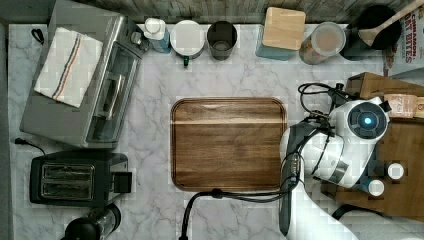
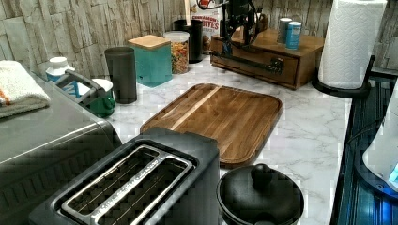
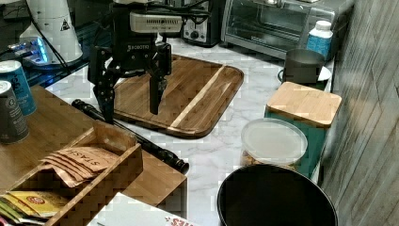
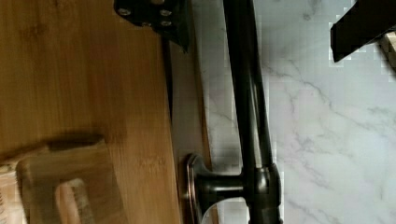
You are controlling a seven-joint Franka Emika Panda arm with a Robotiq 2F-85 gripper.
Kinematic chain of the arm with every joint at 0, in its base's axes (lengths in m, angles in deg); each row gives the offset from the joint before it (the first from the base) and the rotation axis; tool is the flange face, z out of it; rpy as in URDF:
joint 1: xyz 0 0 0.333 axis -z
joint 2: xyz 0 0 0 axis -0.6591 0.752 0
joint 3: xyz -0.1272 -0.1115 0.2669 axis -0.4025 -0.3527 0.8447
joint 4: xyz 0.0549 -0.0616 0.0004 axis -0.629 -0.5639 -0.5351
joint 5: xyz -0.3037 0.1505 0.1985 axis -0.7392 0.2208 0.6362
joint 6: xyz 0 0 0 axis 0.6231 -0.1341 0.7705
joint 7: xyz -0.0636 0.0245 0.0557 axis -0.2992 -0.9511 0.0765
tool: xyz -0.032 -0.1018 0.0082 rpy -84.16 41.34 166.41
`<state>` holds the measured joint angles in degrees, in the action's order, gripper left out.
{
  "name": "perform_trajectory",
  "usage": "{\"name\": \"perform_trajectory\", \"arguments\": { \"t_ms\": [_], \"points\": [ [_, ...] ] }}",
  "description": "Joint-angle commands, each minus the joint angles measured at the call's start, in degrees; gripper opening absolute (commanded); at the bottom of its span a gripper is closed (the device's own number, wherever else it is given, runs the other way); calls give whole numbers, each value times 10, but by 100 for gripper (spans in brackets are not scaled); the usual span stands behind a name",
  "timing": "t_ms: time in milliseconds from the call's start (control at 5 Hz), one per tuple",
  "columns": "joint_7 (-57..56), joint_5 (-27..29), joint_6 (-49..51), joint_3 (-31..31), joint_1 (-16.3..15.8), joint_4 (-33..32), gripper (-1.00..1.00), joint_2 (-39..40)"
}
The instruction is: Open the drawer.
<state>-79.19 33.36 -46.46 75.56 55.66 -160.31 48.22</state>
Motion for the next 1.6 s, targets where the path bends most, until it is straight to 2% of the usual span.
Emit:
{"name": "perform_trajectory", "arguments": {
  "t_ms": [200,1000,1400,1600],
  "points": [
    [-45,22,-84,14,21,-31,100,38],
    [-93,53,-103,18,32,-10,100,82],
    [-64,60,-64,25,-1,-9,100,48],
    [-72,74,-77,47,-8,-31,100,21]
  ]
}}
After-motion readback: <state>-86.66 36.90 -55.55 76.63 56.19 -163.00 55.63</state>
